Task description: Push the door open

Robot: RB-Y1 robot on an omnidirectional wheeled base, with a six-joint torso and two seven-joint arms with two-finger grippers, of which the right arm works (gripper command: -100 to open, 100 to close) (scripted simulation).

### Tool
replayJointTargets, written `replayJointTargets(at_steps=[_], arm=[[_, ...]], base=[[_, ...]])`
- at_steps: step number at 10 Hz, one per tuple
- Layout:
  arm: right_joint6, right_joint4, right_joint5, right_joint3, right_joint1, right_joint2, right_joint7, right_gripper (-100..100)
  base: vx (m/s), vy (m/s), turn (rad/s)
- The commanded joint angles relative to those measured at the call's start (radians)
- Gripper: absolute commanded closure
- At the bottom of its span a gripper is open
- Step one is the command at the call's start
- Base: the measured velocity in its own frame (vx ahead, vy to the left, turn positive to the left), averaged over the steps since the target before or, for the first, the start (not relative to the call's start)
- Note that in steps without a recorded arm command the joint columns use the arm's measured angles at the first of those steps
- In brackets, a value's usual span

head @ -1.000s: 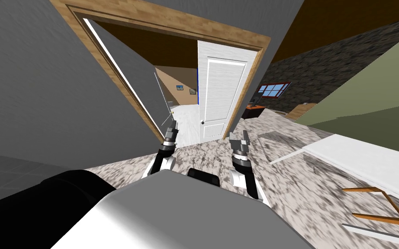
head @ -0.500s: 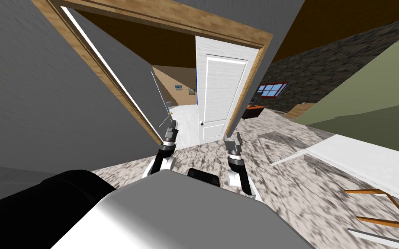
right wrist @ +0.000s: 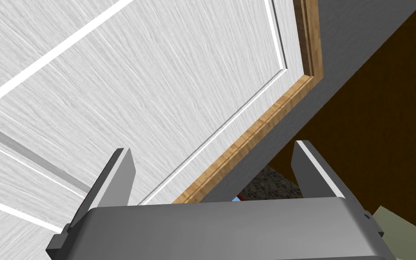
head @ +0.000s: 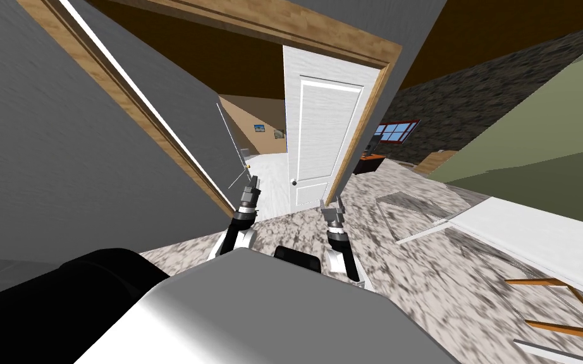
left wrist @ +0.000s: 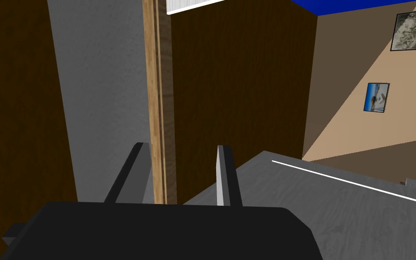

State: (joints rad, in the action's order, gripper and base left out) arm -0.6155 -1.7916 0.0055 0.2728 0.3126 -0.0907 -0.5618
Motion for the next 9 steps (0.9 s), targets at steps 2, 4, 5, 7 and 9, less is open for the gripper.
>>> replayJointTargets(at_steps=[2, 4, 5, 7, 9], arm=[[-0.011, 0.065, -0.006, 0.031, -0.017, 0.000, -0.064, -100], [-0.018, 0.112, -0.011, 0.053, -0.029, -0.002, -0.112, -100], [-0.021, 0.135, -0.014, 0.064, -0.035, -0.002, -0.136, -100], [-0.027, 0.181, -0.020, 0.087, -0.047, -0.003, -0.185, -100], [-0.034, 0.228, -0.025, 0.109, -0.058, -0.003, -0.233, -100]], base=[[0.095, 0.024, -0.032], [0.096, 0.019, -0.031], [0.093, 0.016, -0.022], [0.101, 0.013, -0.030], [0.095, 0.032, -0.030]])
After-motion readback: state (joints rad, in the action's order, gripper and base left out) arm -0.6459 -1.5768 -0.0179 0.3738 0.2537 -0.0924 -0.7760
